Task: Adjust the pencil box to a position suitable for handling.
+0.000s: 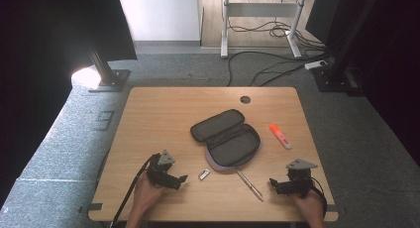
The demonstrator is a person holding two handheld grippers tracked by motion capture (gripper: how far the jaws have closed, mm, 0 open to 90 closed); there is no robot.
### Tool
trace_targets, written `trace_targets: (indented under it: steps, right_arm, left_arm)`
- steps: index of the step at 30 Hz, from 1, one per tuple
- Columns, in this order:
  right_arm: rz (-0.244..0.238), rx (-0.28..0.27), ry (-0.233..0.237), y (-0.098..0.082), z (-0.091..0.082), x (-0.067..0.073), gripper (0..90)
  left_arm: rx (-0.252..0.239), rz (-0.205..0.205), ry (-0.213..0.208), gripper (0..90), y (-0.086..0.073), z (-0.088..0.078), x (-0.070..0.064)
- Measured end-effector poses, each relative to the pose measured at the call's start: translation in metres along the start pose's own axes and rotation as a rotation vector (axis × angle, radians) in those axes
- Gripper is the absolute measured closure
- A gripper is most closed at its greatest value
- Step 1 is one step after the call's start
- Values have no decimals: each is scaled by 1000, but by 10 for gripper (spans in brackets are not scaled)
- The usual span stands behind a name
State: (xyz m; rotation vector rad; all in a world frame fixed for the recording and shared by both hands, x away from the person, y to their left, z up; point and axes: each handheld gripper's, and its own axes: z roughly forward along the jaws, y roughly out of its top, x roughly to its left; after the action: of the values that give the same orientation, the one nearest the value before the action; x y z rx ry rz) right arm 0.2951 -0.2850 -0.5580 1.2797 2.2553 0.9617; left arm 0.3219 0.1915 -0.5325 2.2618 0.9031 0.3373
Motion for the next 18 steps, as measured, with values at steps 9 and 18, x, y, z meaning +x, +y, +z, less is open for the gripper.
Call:
trace_targets:
  steps: [9, 18]
  right_arm:
    - [-1, 2, 3, 0, 0, 0, 0]
    - [-8, 1, 9, 0, 0, -1, 0]
  left_arm:
    - [22, -40, 28, 0, -14, 7, 10]
    - [15, -51, 47, 0, -16, 8, 11]
